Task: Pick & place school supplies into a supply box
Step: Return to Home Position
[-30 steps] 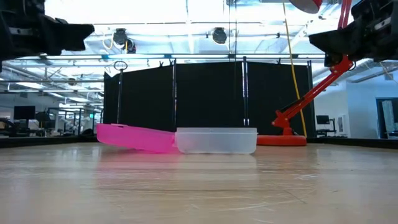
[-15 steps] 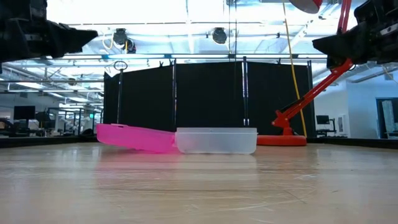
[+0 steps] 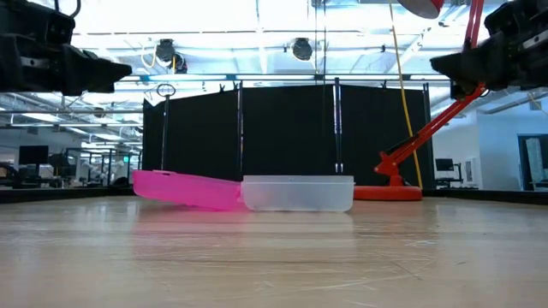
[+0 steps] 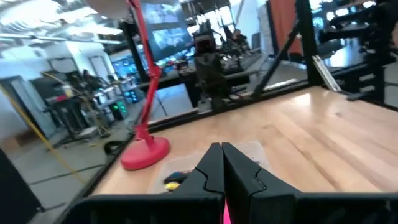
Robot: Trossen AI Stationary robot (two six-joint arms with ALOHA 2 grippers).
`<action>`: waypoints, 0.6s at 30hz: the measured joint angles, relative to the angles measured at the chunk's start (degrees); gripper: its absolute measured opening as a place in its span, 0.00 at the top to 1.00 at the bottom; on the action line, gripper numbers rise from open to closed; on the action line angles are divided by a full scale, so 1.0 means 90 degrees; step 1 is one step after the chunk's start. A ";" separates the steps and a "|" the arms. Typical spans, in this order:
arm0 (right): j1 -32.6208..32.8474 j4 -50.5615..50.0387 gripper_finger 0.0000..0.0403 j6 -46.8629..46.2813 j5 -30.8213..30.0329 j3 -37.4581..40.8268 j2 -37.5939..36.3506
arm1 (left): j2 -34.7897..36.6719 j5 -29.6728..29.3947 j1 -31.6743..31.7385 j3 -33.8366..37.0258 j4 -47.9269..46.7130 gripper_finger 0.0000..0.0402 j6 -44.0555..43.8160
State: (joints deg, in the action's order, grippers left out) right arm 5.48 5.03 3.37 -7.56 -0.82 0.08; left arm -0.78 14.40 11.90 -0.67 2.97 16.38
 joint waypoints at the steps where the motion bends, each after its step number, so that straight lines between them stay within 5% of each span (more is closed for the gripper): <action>1: 0.0000 -0.0072 1.00 -0.0078 -0.0015 0.0001 0.0009 | -0.0018 -0.0007 -0.0041 -0.0002 -0.0010 1.00 -0.0002; 11: 0.0005 -0.0101 1.00 -0.0303 -0.0367 0.0002 0.0128 | -0.0036 -0.1027 -0.0595 -0.0002 -0.0177 1.00 0.0125; 18: 0.0005 -0.0058 1.00 -0.0329 -0.0691 0.0002 0.0128 | -0.0036 -0.1175 -0.0711 -0.0002 -0.0205 1.00 0.0209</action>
State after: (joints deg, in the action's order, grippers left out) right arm 5.52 4.51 0.41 -13.79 -0.80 1.23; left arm -1.10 3.83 5.50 -0.69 1.13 18.26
